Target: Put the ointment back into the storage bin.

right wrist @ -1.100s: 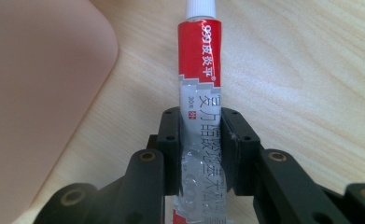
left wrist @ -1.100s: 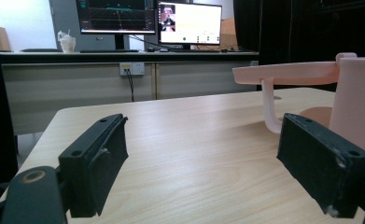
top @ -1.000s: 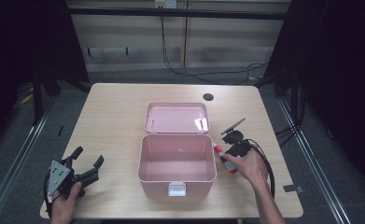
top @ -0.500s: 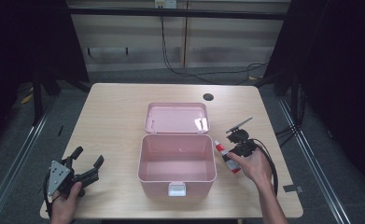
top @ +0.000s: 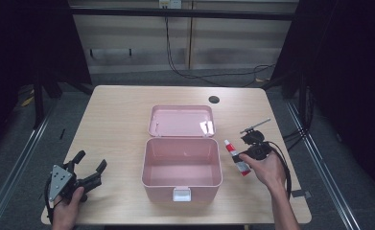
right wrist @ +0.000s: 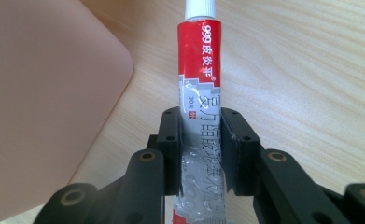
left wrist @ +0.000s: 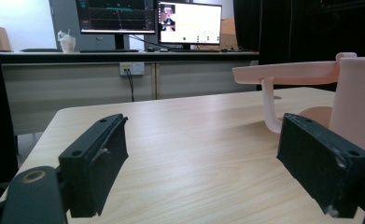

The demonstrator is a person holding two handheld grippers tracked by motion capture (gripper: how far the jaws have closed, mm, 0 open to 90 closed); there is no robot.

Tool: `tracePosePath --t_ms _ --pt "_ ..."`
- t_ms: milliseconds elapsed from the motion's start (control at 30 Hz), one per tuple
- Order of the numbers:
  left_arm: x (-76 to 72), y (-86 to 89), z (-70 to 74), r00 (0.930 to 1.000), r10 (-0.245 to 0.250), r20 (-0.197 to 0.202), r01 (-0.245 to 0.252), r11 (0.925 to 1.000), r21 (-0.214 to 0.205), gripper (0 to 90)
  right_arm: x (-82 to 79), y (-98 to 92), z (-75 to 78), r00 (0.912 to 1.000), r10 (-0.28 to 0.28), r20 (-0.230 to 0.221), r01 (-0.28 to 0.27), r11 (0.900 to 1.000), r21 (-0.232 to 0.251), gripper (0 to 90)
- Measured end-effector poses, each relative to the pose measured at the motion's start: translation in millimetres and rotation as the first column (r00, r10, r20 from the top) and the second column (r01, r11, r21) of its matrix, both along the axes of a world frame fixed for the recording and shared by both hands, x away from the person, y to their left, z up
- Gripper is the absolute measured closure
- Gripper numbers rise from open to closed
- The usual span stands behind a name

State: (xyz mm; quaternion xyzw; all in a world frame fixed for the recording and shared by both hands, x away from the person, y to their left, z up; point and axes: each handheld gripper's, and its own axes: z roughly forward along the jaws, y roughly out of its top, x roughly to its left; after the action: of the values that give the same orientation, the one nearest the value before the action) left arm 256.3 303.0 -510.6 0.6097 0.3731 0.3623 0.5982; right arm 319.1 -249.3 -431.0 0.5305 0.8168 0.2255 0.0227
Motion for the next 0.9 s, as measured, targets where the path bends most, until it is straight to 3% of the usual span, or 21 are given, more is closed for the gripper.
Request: tracePosePath --t_ms 400,700,900 --pt "0.1 -0.4 0.0 1.0000 0.000 0.000 0.000 1.0000 -0.004 15.8 -2.4 -0.8 8.0 0.9986 -0.004 0.053 0.002 0.9995 0.033 71.4" --pt "0.1 -0.2 0.0 1.0000 0.000 0.000 0.000 1.0000 -0.002 15.8 -7.8 -6.1 20.6 0.9948 -0.030 0.097 0.019 0.9938 0.109 71.4" --pt "0.1 -0.2 0.0 1.0000 0.000 0.000 0.000 1.0000 -0.002 15.7 -10.1 -6.1 26.2 0.9925 -0.031 0.118 0.016 0.9927 0.120 71.5"
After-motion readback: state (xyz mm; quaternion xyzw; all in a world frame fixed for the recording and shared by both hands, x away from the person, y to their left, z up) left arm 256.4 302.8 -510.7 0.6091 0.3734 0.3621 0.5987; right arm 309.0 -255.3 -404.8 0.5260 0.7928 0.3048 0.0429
